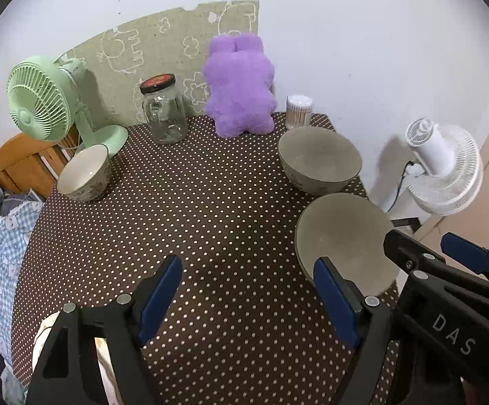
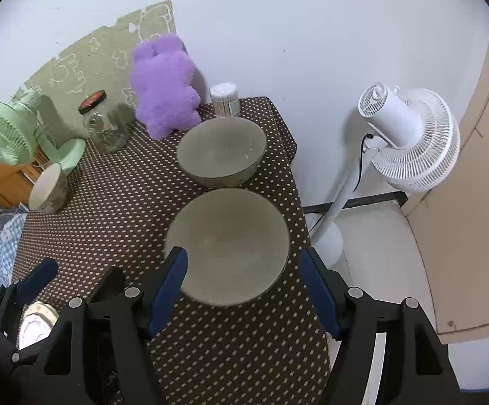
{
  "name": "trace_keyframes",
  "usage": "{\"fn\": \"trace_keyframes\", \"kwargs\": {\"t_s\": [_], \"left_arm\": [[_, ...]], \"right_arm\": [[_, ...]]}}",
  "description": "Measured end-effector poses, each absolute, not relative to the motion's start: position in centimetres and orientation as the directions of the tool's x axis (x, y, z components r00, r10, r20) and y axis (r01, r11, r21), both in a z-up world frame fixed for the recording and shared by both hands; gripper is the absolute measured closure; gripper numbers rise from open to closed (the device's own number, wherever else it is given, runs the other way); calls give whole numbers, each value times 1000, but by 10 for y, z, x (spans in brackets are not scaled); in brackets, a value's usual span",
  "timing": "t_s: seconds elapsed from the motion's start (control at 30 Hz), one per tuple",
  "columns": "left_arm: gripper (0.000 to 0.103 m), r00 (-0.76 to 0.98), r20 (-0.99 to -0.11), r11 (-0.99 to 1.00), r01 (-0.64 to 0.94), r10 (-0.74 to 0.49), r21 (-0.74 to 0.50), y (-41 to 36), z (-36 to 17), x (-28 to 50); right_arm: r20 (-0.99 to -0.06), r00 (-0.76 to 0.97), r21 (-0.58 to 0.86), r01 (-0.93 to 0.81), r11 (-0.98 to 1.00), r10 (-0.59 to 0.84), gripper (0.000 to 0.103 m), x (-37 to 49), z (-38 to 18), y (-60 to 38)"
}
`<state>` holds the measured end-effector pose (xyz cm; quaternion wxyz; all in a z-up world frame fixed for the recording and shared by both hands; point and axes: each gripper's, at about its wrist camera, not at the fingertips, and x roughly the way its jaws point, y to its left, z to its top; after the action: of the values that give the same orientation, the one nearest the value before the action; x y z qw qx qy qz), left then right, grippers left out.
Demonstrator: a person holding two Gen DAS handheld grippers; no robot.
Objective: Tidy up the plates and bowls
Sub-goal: 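Grasp the grey bowl's rim with the right gripper and lift, then carry the grey bowl with the right gripper toward the plate stack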
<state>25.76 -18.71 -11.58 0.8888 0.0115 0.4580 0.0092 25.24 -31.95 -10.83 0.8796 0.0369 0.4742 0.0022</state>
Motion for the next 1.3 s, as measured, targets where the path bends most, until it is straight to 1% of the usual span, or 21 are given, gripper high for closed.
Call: {"fn": "trace_keyframes", "kwargs": {"t_s": [0.17,0.33,0.4,0.5,0.53,0.57,0.63,0.73,0.8,0.93,1.03,1.17,1.23,1.3], "left_arm": [[26,564,-824,998,-35,59,47,-198,-135,275],[32,567,-820,997,-33,80,74,-212,-151,285],[37,563,-823,997,-25,77,76,-217,-158,289],[42,549,-833,998,-23,65,63,-221,-166,295],[43,549,-834,998,-21,55,52,-221,-168,296],[45,548,-836,999,-19,46,42,-221,-169,297],[48,544,-838,999,-17,41,38,-222,-173,300],[58,533,-845,999,-15,38,36,-225,-179,305],[62,524,-851,999,-27,46,37,-225,-183,308],[67,507,-861,999,-27,44,36,-226,-189,311],[75,495,-868,999,-16,34,30,-230,-192,314],[76,486,-874,1000,-12,8,3,-234,-196,317],[76,480,-877,1000,-19,-7,-18,-234,-196,320],[77,479,-878,1000,-19,-2,-13,-234,-196,321]], "right_arm": [[-848,526,86,20,996,63,31,275,-130,-329],[-861,504,90,18,996,69,31,292,-149,-338],[-867,494,95,17,995,74,34,298,-156,-341],[-873,481,106,19,994,84,40,304,-164,-344],[-872,480,118,20,993,94,46,306,-167,-345],[-872,479,130,21,991,105,48,307,-168,-345],[-874,473,137,24,990,109,50,310,-171,-346],[-878,465,138,23,990,112,53,314,-177,-344],[-880,465,130,34,991,99,57,316,-179,-344],[-887,450,134,35,990,104,61,320,-185,-346],[-895,434,129,33,991,102,63,324,-191,-347],[-894,437,121,18,992,101,63,323,-191,-346],[-891,441,127,4,992,113,67,323,-189,-345],[-892,436,126,-4,992,115,67,324,-189,-345]]}}
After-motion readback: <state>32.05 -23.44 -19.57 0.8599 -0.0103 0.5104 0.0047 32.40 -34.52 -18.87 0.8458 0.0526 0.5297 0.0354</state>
